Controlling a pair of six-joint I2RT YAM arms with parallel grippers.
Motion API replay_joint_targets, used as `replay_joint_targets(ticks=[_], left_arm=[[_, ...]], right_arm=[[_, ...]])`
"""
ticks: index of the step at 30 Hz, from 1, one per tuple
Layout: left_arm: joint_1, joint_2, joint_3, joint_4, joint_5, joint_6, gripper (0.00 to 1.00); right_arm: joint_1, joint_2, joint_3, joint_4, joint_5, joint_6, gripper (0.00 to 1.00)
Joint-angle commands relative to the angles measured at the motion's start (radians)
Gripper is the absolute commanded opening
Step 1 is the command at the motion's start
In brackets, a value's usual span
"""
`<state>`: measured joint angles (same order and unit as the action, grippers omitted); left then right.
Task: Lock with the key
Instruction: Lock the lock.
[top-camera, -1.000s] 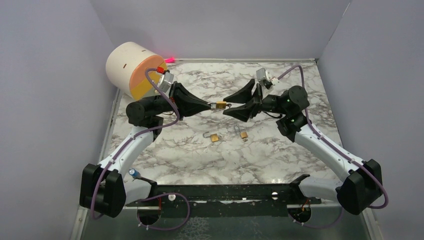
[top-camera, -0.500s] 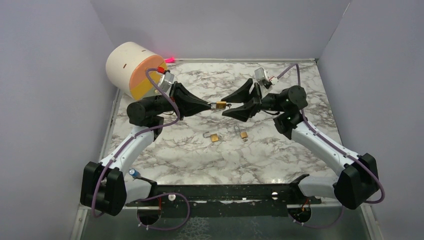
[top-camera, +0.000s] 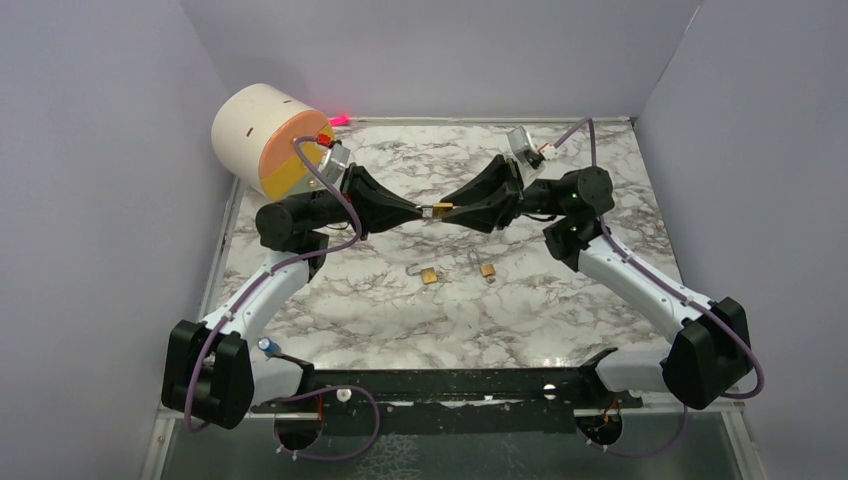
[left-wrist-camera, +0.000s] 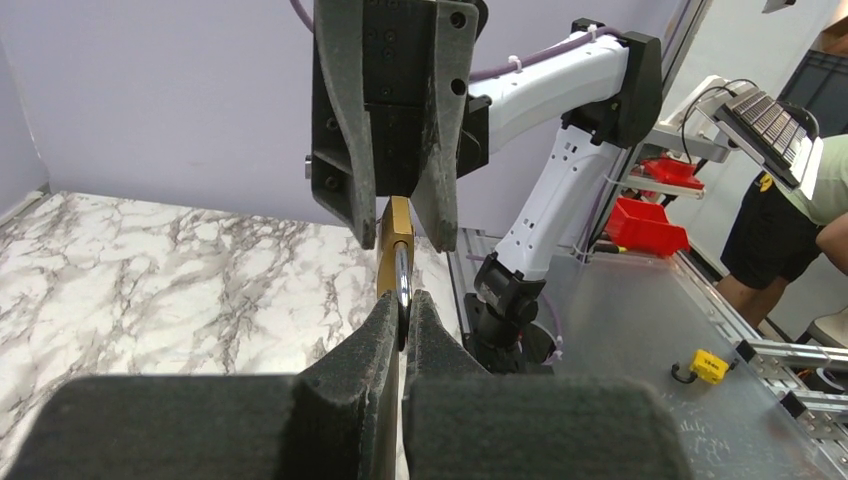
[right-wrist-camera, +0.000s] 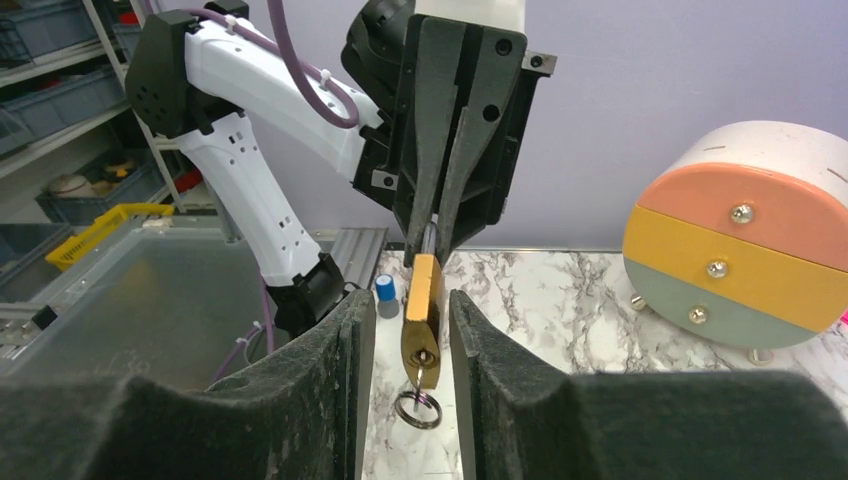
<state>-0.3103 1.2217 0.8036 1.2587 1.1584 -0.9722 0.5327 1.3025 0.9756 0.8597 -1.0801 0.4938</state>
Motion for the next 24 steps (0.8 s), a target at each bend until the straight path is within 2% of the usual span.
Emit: replay_joint_targets(ticks=[1, 5, 12, 17, 24], left_arm=[[0.008, 0.014, -0.01, 0.044, -0.014, -0.005, 0.0], [0.011, 0.01, -0.01, 0.043, -0.017, -0.004, 0.0], [0.017, 0.007, -0.012, 0.044, -0.023, -0.002, 0.0], [0.017, 0.009, -0.012, 0.044, -0.022, -0.002, 0.0], [0.017, 0.009, -0.012, 0.044, -0.023, -0.002, 0.0]], right_arm=[[-0.004, 0.02, 0.05, 0.022, -0.04, 0.031, 0.33], [-0.004, 0.038, 0.072, -0.004, -0.072, 0.032, 0.28], [-0.004, 0.027, 0.069, -0.072, -0.066, -0.003, 0.44], [-0.005, 0.037, 0.081, -0.111, -0.067, -0.014, 0.48], [-0.004, 0.04, 0.098, -0.142, -0.071, -0.02, 0.49]])
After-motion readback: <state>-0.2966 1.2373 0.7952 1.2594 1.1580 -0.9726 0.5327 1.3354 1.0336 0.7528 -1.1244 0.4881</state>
